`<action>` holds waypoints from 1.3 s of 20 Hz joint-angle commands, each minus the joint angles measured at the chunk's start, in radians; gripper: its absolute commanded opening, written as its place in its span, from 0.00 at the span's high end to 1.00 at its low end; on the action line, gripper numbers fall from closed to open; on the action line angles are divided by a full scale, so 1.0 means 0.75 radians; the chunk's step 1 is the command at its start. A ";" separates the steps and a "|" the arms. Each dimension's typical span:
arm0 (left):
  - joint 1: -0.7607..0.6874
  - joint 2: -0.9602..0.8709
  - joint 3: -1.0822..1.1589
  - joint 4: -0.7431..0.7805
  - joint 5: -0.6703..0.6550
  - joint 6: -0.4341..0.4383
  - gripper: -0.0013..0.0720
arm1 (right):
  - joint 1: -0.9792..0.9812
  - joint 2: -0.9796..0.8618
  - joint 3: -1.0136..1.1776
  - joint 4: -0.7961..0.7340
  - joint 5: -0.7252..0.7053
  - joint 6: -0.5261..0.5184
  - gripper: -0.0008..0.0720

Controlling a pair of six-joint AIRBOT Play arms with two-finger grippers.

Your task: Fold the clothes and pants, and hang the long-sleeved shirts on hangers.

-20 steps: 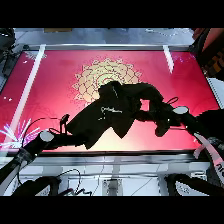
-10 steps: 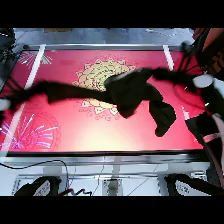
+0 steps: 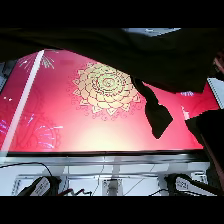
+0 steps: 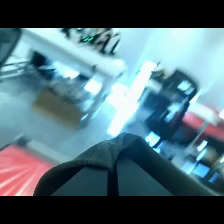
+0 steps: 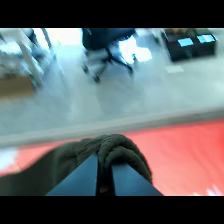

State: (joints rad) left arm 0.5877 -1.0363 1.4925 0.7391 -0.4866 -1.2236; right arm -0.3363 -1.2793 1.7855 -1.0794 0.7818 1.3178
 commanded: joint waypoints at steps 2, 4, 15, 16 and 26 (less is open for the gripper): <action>0.050 -0.089 0.036 0.467 -0.556 -0.003 0.95 | -0.111 -0.012 0.014 -0.268 0.670 0.036 0.94; 0.050 -0.163 0.011 0.651 -0.760 0.002 0.95 | -0.111 -0.012 -0.046 -0.316 0.862 0.030 0.94; 0.050 -0.355 -0.231 1.058 -1.243 0.437 0.95 | -0.099 0.256 -0.659 -0.365 1.365 -0.182 0.94; 0.054 -0.355 -0.277 1.101 -1.242 0.458 0.95 | -0.099 0.288 -0.714 -0.387 1.401 -0.202 0.94; 0.097 -0.336 -0.496 1.504 -0.948 0.389 0.95 | -0.099 0.386 -1.088 -0.624 1.415 -0.214 0.94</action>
State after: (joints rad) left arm 0.6586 -1.2961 1.1339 1.7603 -1.2995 -0.8833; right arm -0.4107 -0.9970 1.0077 -1.4837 1.8328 1.1603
